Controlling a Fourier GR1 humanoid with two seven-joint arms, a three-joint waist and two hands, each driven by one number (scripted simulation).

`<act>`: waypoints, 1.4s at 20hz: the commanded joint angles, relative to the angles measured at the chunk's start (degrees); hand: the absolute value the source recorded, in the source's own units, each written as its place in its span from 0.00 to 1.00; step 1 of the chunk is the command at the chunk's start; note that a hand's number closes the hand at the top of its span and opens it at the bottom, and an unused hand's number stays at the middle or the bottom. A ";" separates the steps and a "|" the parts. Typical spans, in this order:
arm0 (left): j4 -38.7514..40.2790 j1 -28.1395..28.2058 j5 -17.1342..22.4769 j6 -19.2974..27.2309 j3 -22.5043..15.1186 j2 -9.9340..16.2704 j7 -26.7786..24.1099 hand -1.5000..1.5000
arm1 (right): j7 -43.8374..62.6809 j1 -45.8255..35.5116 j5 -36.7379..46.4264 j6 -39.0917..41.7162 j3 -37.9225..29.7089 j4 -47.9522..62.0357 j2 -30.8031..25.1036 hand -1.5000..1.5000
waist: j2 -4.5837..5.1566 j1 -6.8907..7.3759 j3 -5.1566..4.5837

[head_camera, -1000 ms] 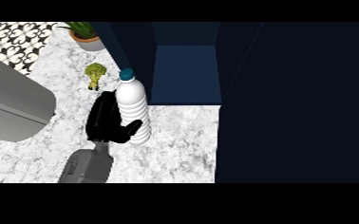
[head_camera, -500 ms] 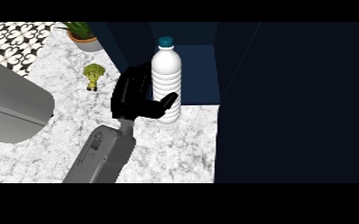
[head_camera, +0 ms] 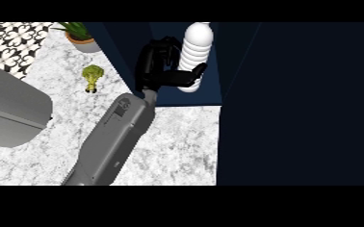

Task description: Pick up the bottled water, place it into the cabinet and close the cabinet

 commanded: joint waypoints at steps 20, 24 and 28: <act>44.15 -26.17 -3.39 9.39 5.85 0.05 -13.82 1.00 | 4.15 -5.42 -1.60 -1.66 -0.14 0.09 -0.26 0.00 | 0.93 -1.68 -0.01; 47.90 -24.71 -5.38 10.22 4.67 2.38 -16.13 1.00 | 0.85 -5.84 -0.88 -0.62 0.01 3.45 0.37 0.00 | 1.09 -1.94 0.01; 50.41 -26.58 -6.69 13.54 4.53 4.15 -15.51 1.00 | 0.64 -2.46 -1.61 1.36 -0.87 1.49 -2.27 0.00 | 1.07 -2.44 -0.01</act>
